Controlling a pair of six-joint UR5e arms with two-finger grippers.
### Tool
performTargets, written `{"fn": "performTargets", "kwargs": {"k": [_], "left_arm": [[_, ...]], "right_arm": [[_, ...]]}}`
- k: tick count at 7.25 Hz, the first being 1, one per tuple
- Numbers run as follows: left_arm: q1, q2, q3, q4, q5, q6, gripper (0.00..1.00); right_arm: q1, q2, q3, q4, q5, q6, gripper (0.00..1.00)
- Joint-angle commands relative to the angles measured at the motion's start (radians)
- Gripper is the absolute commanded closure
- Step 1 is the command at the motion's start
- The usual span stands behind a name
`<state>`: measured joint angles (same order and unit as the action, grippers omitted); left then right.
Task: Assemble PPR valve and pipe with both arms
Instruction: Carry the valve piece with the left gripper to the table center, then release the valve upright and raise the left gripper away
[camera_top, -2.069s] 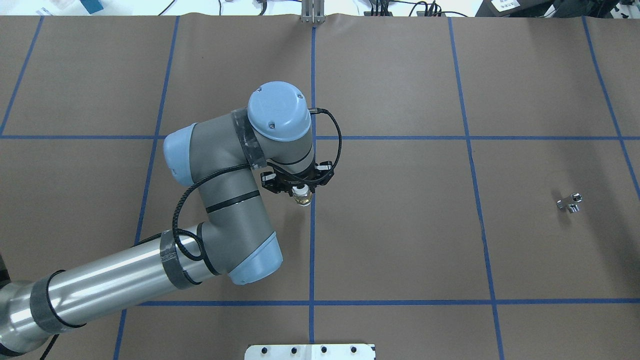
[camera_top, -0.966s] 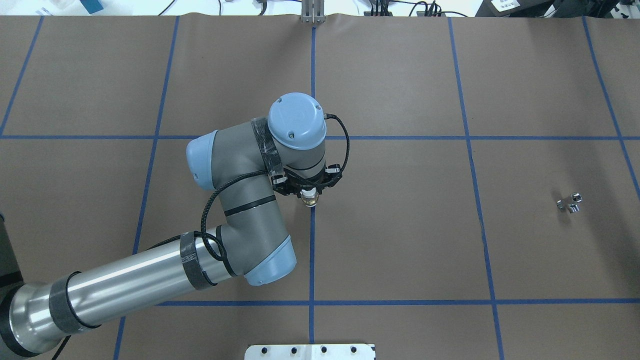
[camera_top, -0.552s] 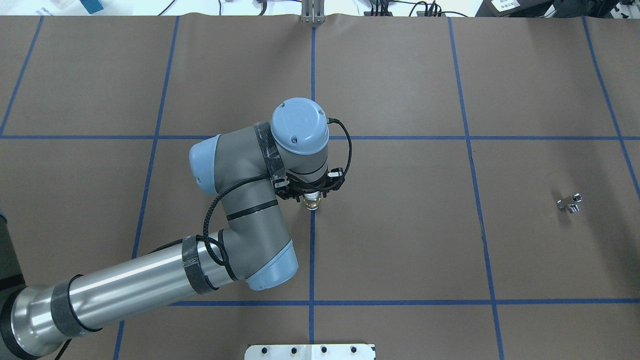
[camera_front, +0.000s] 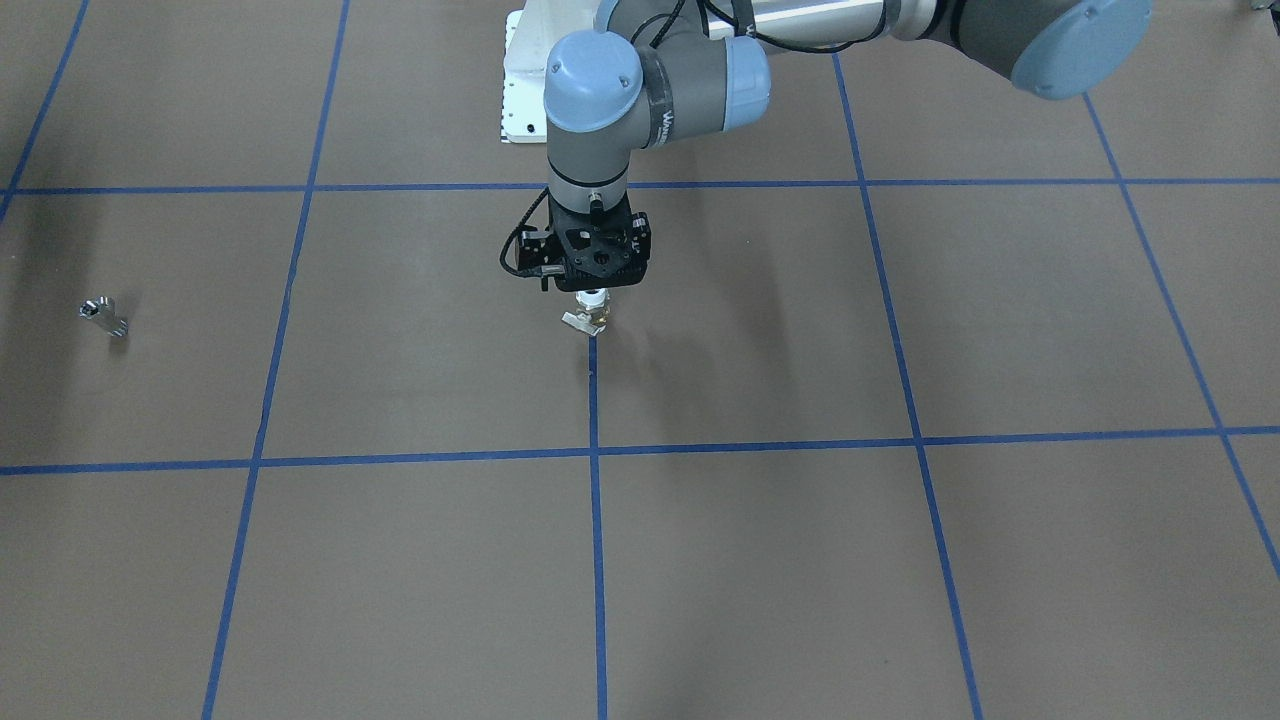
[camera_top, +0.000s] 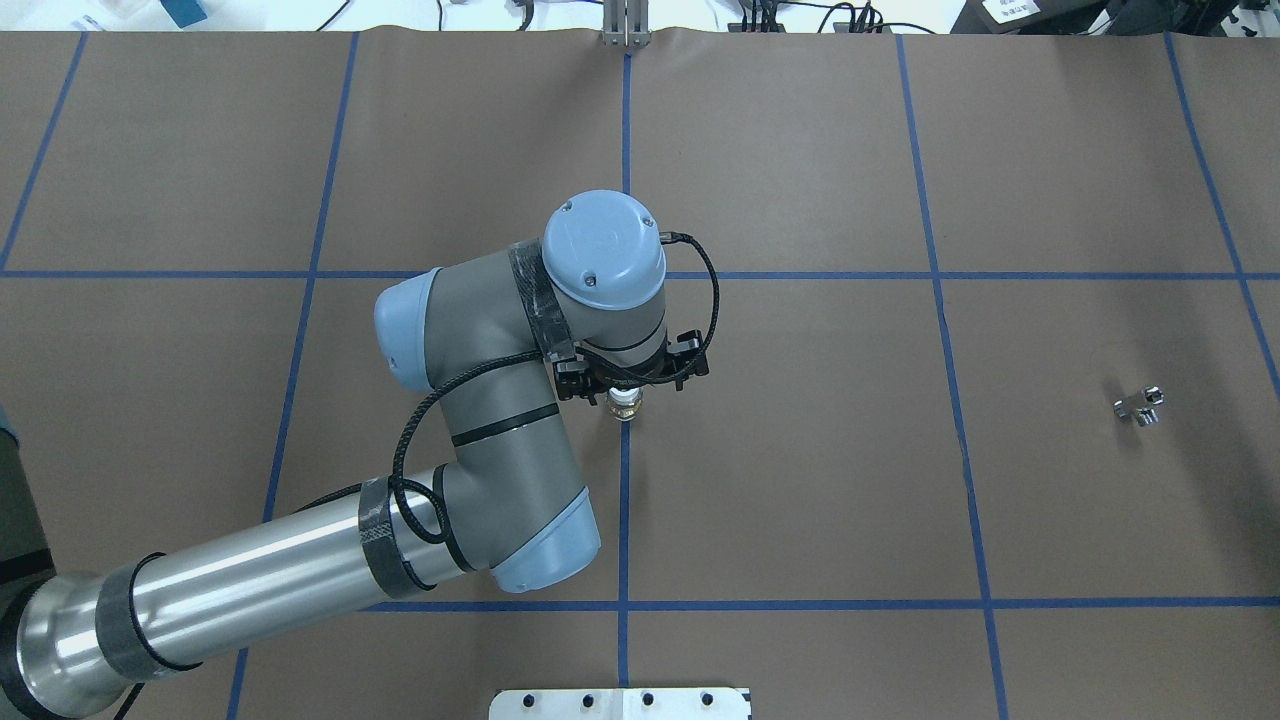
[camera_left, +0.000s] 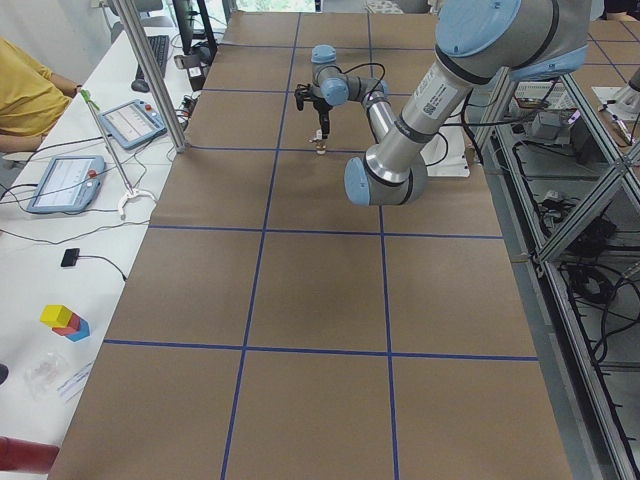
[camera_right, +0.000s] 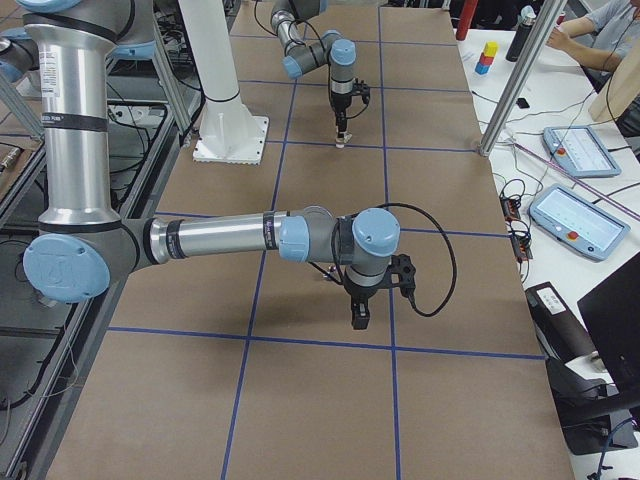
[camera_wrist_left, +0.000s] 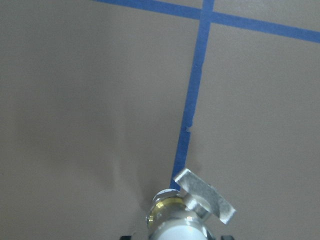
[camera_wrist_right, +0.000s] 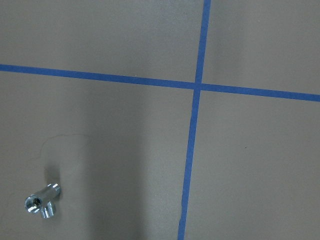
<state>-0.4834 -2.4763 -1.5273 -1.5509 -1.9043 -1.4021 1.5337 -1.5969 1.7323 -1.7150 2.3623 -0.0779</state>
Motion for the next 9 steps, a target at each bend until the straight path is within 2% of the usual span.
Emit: {"fn": "performTargets", "kwargs": {"k": [1, 2, 3, 5, 6, 7, 8, 9], "left_arm": [[-0.035, 0.035, -0.19, 0.14, -0.007, 0.023, 0.01], [-0.043, 0.137, -0.399, 0.29, -0.007, 0.146, 0.01], [-0.069, 0.242, -0.572, 0.386, -0.007, 0.258, 0.01], [-0.142, 0.446, -0.761, 0.405, -0.009, 0.523, 0.01], [-0.196, 0.526, -0.783, 0.404, -0.03, 0.67, 0.01], [-0.28, 0.583, -0.781, 0.403, -0.101, 0.809, 0.01], [-0.353, 0.661, -0.781, 0.396, -0.157, 0.956, 0.01], [-0.389, 0.675, -0.778, 0.396, -0.2, 1.0, 0.01]], "right_arm": [[-0.02, 0.008, 0.009, 0.001, 0.0, 0.048, 0.0], [-0.056, 0.009, 0.033, 0.002, 0.0, 0.111, 0.0], [-0.082, 0.009, 0.064, 0.002, 0.0, 0.168, 0.0], [-0.145, 0.002, 0.142, 0.002, 0.0, 0.306, 0.0], [-0.186, 0.002, 0.165, 0.003, -0.002, 0.355, 0.0], [-0.216, -0.005, 0.176, 0.049, -0.002, 0.403, 0.0], [-0.269, -0.052, 0.173, 0.186, -0.006, 0.519, 0.0], [-0.338, -0.104, 0.159, 0.388, -0.032, 0.661, 0.0]]}}
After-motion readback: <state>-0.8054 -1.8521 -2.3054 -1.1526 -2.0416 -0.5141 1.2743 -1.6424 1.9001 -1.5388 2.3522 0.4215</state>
